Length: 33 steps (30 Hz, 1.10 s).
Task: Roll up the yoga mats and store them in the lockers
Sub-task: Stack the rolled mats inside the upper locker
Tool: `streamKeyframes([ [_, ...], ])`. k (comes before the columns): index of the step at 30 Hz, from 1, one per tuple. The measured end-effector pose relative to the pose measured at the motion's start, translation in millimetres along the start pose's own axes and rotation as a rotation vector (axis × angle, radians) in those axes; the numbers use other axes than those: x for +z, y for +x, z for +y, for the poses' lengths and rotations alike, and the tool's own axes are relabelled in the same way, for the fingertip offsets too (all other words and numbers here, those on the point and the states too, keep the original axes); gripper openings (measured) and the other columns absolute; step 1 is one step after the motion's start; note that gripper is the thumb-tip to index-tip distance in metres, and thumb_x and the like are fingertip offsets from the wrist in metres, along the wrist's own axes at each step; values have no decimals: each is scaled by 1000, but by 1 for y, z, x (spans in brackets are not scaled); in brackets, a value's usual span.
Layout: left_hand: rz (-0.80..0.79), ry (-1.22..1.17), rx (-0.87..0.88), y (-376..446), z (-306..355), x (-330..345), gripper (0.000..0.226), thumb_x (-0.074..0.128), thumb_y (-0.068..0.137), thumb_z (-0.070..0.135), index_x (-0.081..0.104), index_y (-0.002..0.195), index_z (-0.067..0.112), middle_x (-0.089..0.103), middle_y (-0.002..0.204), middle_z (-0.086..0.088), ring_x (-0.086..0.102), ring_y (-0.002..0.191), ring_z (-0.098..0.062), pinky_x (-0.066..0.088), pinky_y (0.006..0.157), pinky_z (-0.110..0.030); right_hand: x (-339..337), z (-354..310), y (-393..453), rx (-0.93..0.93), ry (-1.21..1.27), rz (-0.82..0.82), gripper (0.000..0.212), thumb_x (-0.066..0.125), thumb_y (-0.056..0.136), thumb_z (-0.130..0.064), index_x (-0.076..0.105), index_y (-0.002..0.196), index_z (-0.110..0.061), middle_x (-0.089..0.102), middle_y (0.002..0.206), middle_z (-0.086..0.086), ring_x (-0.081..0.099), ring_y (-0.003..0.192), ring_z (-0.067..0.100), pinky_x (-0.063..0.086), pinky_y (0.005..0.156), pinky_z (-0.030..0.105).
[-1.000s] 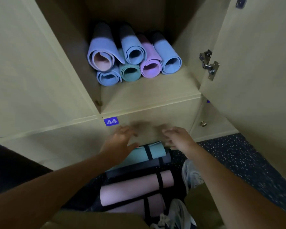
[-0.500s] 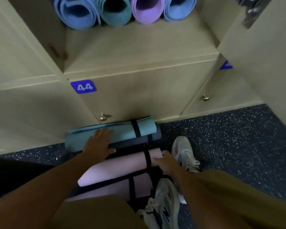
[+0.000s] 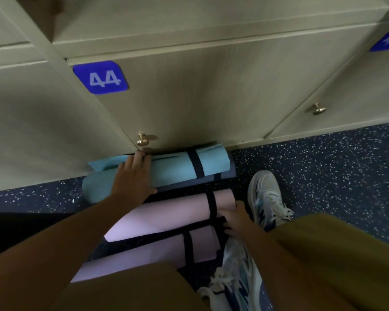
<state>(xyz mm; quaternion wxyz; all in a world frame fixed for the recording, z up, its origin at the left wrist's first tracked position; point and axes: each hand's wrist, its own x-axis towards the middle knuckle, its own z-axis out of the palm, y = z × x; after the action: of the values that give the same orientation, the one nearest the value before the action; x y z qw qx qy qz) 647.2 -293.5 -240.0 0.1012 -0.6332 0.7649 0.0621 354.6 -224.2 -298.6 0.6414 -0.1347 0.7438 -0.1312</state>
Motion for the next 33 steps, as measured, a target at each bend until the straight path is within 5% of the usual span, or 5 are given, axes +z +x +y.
streamKeyframes([
  [5, 40, 9, -4, -3, 5, 4, 93, 99, 40, 42, 60, 115, 5, 52, 116, -20, 50, 96, -38, 47, 80, -49, 10, -8, -8, -61, 65, 86, 62, 70, 96, -27, 32, 144, -20, 49, 138, 12, 56, 119, 34, 51, 69, 36],
  [12, -11, -18, 42, -17, 0, -8, 86, 87, 55, 55, 59, 127, 16, 60, 128, -14, 50, 115, -39, 37, 98, -54, 11, -21, -37, -190, 249, 78, 44, 67, 98, -36, 47, 130, -15, 56, 125, 11, 62, 112, 32, 59, 92, 46],
  [26, -123, -828, -47, -92, 48, -134, 84, 88, 73, 50, 39, 134, 21, 61, 112, 5, 59, 93, -13, 47, 78, -27, -62, -81, -207, -626, 276, 158, 33, 69, 97, -27, 43, 117, -21, 60, 119, 10, 63, 99, 24, 56, 70, 40],
  [30, -26, -972, 28, -126, 59, -173, 88, 87, 72, 51, 37, 142, 33, 57, 120, 16, 59, 103, -3, 43, 79, -15, -77, -100, -260, -791, 407, 97, 39, 70, 96, -21, 43, 125, -26, 62, 120, 2, 66, 100, 20, 60, 81, 44],
  [33, 9, -1120, 85, -148, 65, -208, 84, 85, 68, 63, 41, 136, 40, 57, 123, 26, 59, 112, 2, 44, 83, -6, -83, -113, -294, -912, 523, 80, 85, 87, 77, -42, 37, 145, -46, 53, 145, -9, 59, 129, 20, 46, 108, 60],
])
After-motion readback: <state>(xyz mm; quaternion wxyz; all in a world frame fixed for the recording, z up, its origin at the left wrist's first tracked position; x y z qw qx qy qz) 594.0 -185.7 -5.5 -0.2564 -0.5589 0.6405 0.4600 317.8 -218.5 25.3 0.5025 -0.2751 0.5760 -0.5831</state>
